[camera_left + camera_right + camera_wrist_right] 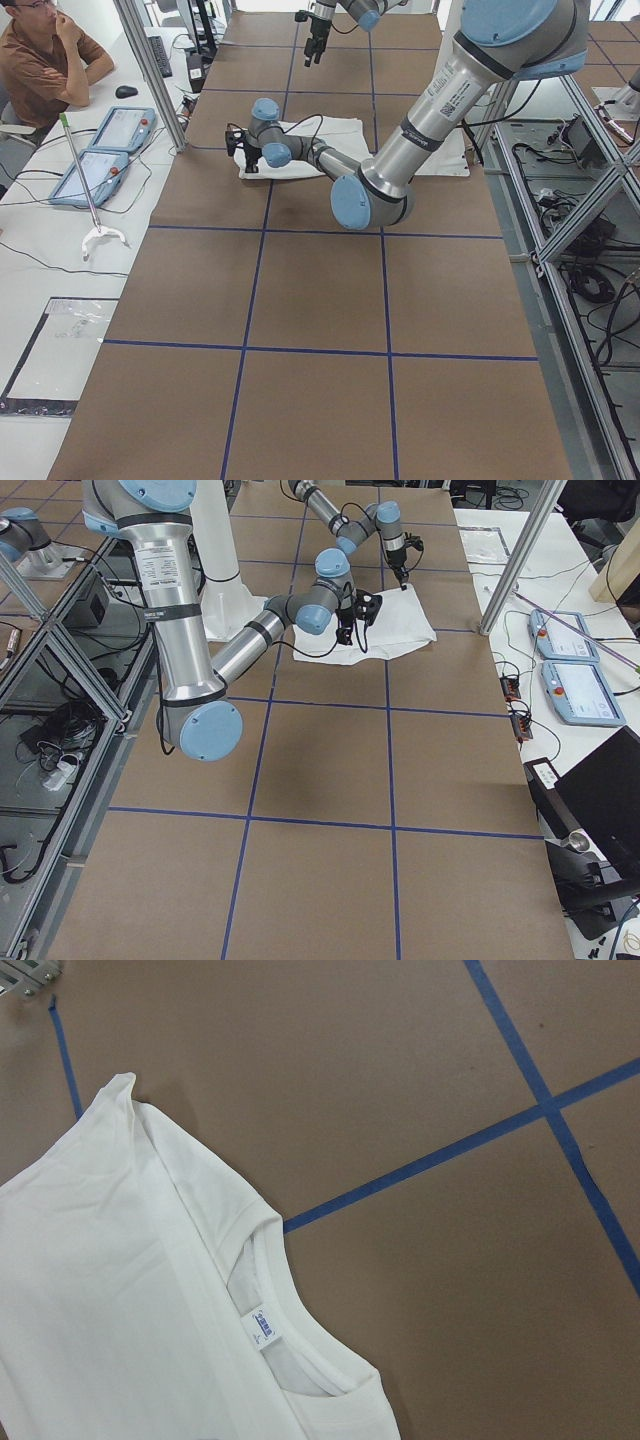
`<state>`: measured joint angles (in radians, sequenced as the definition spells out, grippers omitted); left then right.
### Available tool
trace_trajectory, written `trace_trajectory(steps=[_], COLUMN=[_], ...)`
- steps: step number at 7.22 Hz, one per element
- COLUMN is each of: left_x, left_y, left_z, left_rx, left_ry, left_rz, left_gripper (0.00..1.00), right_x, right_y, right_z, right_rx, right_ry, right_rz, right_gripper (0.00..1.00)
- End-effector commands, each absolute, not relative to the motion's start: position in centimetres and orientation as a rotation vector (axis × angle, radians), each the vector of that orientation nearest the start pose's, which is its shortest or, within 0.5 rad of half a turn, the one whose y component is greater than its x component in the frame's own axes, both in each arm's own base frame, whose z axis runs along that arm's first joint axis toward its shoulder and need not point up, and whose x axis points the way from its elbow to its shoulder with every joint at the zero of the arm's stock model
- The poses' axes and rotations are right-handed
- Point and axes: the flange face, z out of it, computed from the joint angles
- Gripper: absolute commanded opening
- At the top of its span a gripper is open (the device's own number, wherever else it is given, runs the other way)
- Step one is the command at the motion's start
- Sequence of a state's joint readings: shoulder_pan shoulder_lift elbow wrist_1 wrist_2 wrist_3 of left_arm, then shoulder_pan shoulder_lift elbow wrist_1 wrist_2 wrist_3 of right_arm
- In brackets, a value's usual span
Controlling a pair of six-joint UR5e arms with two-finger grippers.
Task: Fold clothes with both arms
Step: 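Pull the shirt corner with the left gripper to straighten the shirt, then release the shirt with the left gripper while the right gripper moves to the collar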
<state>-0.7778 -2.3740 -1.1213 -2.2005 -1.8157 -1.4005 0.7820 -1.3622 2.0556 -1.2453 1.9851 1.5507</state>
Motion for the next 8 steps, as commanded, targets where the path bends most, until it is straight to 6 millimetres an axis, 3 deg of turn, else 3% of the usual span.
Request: trace_trajectory(steps=[1,3,4,5,6,8], left_x=[51.9,52.3,52.2,52.1,51.3,45.9], left_y=[-67.8,-68.8,-68.9,-69.0,-69.6,-72.7], left_z=[26.9,27.3,27.1,27.0,27.3,28.2], left_rx=[0.347,0.401,0.435,0.446,0.462,0.532], left_ry=[0.992,0.970,0.973,0.974,0.962,0.919], left_rz=[-0.424,-0.408,-0.418,-0.412,-0.401,-0.366], left_gripper=[0.00,0.00,0.82,1.00,1.00,1.00], right_x=[-30.3,-30.5,-30.7,-31.1,-32.0,-33.4], right_y=[-43.2,-43.3,-43.3,-43.5,-44.3,-45.0], right_z=[29.1,29.2,29.4,29.6,29.3,29.2], right_rx=[0.045,0.044,0.044,0.042,0.045,0.068], right_ry=[-1.080,-1.077,-1.073,-1.069,-1.067,-1.055], right_rz=[0.474,0.475,0.469,0.465,0.456,0.384], right_gripper=[1.00,1.00,1.00,1.00,1.00,1.00])
